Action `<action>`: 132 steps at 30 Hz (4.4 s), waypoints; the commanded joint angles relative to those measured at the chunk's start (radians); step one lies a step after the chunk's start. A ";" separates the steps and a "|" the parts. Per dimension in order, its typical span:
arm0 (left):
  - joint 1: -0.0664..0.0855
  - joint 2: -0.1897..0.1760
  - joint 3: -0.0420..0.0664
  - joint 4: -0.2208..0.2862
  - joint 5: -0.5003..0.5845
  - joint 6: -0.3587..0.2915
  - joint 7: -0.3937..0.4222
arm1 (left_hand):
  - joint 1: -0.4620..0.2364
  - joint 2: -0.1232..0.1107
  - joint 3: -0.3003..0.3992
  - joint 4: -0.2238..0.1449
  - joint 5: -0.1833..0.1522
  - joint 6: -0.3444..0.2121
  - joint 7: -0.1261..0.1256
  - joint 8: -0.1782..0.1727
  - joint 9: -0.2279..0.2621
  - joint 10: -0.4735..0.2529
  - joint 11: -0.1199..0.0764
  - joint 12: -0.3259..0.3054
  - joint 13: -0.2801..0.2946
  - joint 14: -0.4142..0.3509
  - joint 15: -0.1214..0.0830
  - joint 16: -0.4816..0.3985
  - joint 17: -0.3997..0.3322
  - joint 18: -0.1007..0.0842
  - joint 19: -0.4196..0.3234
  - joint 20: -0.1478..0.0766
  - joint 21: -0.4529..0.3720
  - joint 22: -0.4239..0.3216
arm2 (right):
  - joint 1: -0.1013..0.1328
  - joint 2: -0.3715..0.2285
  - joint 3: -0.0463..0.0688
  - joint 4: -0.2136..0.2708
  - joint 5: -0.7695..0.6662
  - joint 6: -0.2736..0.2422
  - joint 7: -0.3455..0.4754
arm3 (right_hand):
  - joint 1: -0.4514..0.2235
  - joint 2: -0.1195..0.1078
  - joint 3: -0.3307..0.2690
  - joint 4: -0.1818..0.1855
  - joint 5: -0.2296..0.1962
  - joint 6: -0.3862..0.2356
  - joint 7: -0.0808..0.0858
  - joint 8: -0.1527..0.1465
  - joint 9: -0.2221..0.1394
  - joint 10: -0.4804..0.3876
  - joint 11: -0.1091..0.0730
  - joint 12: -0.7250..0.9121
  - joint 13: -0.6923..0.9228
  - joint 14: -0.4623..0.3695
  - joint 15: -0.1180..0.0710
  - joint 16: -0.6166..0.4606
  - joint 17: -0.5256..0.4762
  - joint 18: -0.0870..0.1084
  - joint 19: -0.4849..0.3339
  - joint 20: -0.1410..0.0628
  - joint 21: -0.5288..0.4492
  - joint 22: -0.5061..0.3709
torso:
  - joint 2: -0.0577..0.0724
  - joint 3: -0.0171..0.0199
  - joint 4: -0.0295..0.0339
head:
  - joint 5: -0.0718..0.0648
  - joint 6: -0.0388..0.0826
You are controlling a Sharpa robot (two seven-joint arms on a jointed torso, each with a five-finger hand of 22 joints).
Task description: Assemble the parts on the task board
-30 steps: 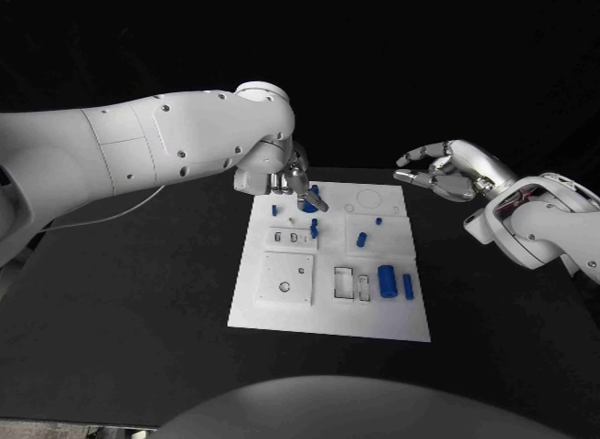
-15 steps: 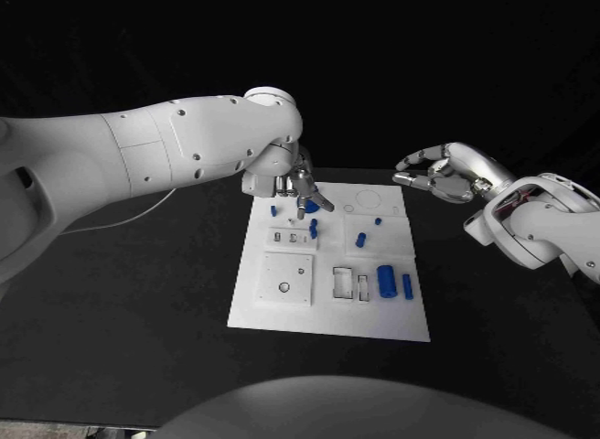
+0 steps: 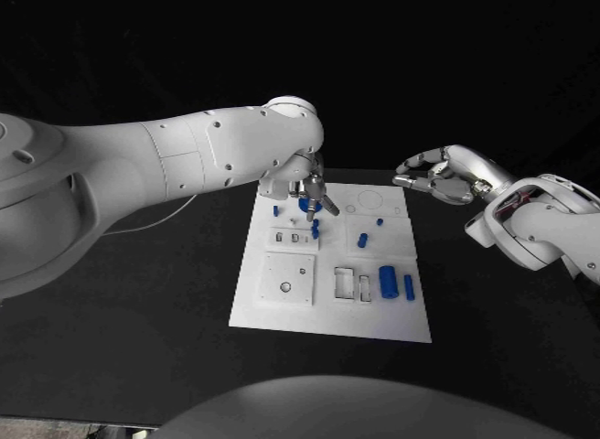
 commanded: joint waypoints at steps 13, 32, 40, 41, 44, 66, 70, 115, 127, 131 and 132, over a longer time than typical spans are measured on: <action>-0.020 0.026 0.001 -0.047 -0.045 0.024 -0.131 | -0.008 -0.017 0.015 0.016 -0.023 0.031 -0.014 0.040 0.069 0.106 -0.022 0.002 0.262 0.105 -0.020 0.002 0.263 0.007 0.030 -0.022 0.003 0.193 | 0.000 0.006 0.000 -0.004 -0.014 0.033 -0.011 | -0.006 0.005 -0.007 -0.004 0.004 0.009 -0.001 0.005 -0.002 0.105 0.008 0.000 0.261 0.106 0.005 0.003 0.263 -0.013 0.102 0.006 0.000 0.261 | -0.002 -0.0003 -0.0014 | 0.001 0.000; -0.059 0.035 0.002 -0.077 -0.055 0.022 -0.135 | -0.008 -0.028 0.030 0.022 0.005 0.014 -0.017 0.048 0.115 0.106 -0.026 0.002 0.262 0.105 -0.026 0.002 0.263 0.009 0.020 -0.029 -0.004 0.185 | 0.000 0.004 0.000 -0.003 -0.022 0.043 -0.021 | 0.003 0.008 -0.008 -0.007 0.019 0.008 -0.001 0.004 -0.004 0.105 0.007 0.000 0.261 0.106 0.005 0.003 0.263 -0.012 0.101 0.006 -0.001 0.261 | -0.004 -0.0010 -0.0002 | -0.006 0.000; -0.067 0.040 0.002 -0.084 -0.056 0.014 -0.130 | -0.007 -0.031 0.031 0.022 0.005 0.009 -0.016 0.046 0.121 0.106 -0.026 0.002 0.262 0.105 -0.025 0.002 0.263 0.011 0.016 -0.029 -0.007 0.181 | 0.000 0.008 0.000 -0.004 -0.024 0.046 -0.025 | 0.009 0.010 -0.009 -0.007 0.028 0.009 -0.001 0.004 -0.005 0.105 0.007 0.000 0.261 0.106 0.005 0.003 0.263 -0.012 0.101 0.006 -0.001 0.261 | -0.004 0.0003 0.0016 | -0.006 0.000; -0.069 0.040 0.002 -0.085 -0.055 0.013 -0.130 | -0.007 -0.032 0.032 0.021 0.006 0.007 -0.016 0.046 0.122 0.106 -0.026 0.002 0.262 0.105 -0.025 0.002 0.263 0.011 0.014 -0.029 -0.008 0.180 | 0.000 0.008 0.000 -0.004 -0.024 0.046 -0.026 | 0.013 0.011 -0.009 -0.007 0.043 0.009 -0.002 0.004 -0.006 0.105 0.007 0.000 0.261 0.106 0.005 0.003 0.263 -0.012 0.100 0.006 -0.002 0.260 | -0.004 0.0007 0.0019 | -0.007 0.000; -0.072 0.041 0.002 -0.088 -0.054 0.010 -0.128 | -0.006 -0.032 0.034 0.021 0.007 0.004 -0.015 0.044 0.125 0.106 -0.025 0.002 0.262 0.105 -0.025 0.002 0.263 0.011 0.012 -0.029 -0.009 0.178 | -0.001 0.009 0.000 -0.004 -0.027 0.049 -0.027 | 0.019 0.014 -0.011 -0.006 0.066 0.009 -0.002 0.003 -0.008 0.105 0.006 0.000 0.261 0.106 0.004 0.003 0.263 -0.012 0.100 0.005 -0.002 0.260 | -0.004 0.0001 0.0015 | -0.007 0.000; -0.088 0.057 0.002 -0.114 -0.037 -0.007 -0.112 | -0.005 -0.033 0.046 0.024 0.006 -0.022 -0.007 0.028 0.141 0.106 -0.019 0.002 0.262 0.105 -0.020 0.002 0.263 0.015 -0.003 -0.026 -0.021 0.165 | -0.001 0.009 -0.001 -0.004 -0.030 0.058 -0.033 | 0.010 0.025 -0.021 -0.001 0.087 0.013 -0.003 0.004 -0.011 0.105 0.006 0.000 0.261 0.106 0.004 0.003 0.263 -0.011 0.098 0.005 -0.004 0.259 | -0.005 -0.0004 0.0016 | -0.004 0.000; -0.089 0.061 0.002 -0.123 -0.034 -0.002 -0.112 | -0.003 -0.032 0.049 0.023 0.004 -0.021 -0.008 0.028 0.144 0.106 -0.019 0.002 0.262 0.105 -0.020 0.002 0.263 0.015 -0.003 -0.025 -0.021 0.166 | -0.001 0.009 -0.001 -0.003 -0.030 0.059 -0.034 | 0.008 0.026 -0.023 -0.001 0.084 0.014 -0.003 0.004 -0.011 0.105 0.006 0.000 0.261 0.106 0.004 0.003 0.263 -0.011 0.098 0.005 -0.004 0.259 | -0.004 -0.0001 0.0004 | -0.004 0.000; -0.106 0.089 0.001 -0.162 -0.034 0.035 -0.112 | 0.042 -0.041 0.136 -0.022 0.018 -0.031 -0.012 -0.005 0.214 0.106 -0.023 0.002 0.262 0.105 -0.025 0.002 0.263 0.016 0.000 -0.028 -0.028 0.168 | -0.001 0.011 -0.001 0.001 -0.030 0.064 -0.033 | 0.011 0.030 -0.023 -0.005 0.086 0.019 -0.003 0.006 -0.011 0.105 0.006 0.000 0.261 0.106 0.004 0.003 0.263 -0.010 0.094 0.005 -0.008 0.257 | -0.006 0.0001 0.0001 | -0.009 0.000; -0.108 0.086 0.001 -0.161 -0.033 0.034 -0.110 | 0.063 -0.051 0.172 -0.046 0.054 -0.032 -0.014 -0.016 0.224 0.106 -0.024 0.002 0.262 0.105 -0.026 0.002 0.263 0.017 -0.001 -0.028 -0.030 0.168 | -0.001 0.011 -0.001 -0.002 -0.030 0.063 -0.034 | 0.013 0.030 -0.023 -0.006 0.087 0.020 -0.003 0.007 -0.011 0.105 0.006 0.000 0.261 0.106 0.004 0.003 0.263 -0.009 0.092 0.005 -0.010 0.257 | -0.006 0.0001 0.0017 | -0.011 0.000; -0.108 0.086 0.001 -0.161 -0.033 0.035 -0.110 | 0.065 -0.052 0.175 -0.048 0.054 -0.032 -0.014 -0.017 0.225 0.106 -0.024 0.002 0.262 0.105 -0.026 0.002 0.263 0.017 -0.001 -0.028 -0.031 0.168 | -0.001 0.011 -0.001 -0.002 -0.030 0.064 -0.035 | 0.013 0.030 -0.023 -0.006 0.087 0.020 -0.003 0.007 -0.011 0.105 0.006 0.000 0.261 0.106 0.004 0.003 0.263 -0.009 0.092 0.005 -0.010 0.257 | -0.006 -0.0002 0.0016 | -0.011 0.000; -0.108 0.086 0.001 -0.161 -0.033 0.035 -0.111 | 0.066 -0.053 0.178 -0.050 0.055 -0.031 -0.014 -0.017 0.226 0.106 -0.024 0.002 0.262 0.105 -0.026 0.002 0.263 0.017 -0.002 -0.029 -0.031 0.168 | -0.001 0.011 -0.001 -0.002 -0.030 0.064 -0.035 | 0.013 0.030 -0.023 -0.006 0.087 0.020 -0.003 0.007 -0.011 0.105 0.006 0.000 0.261 0.106 0.004 0.003 0.263 -0.009 0.092 0.005 -0.010 0.257 | -0.006 -0.0002 0.0015 | -0.010 0.000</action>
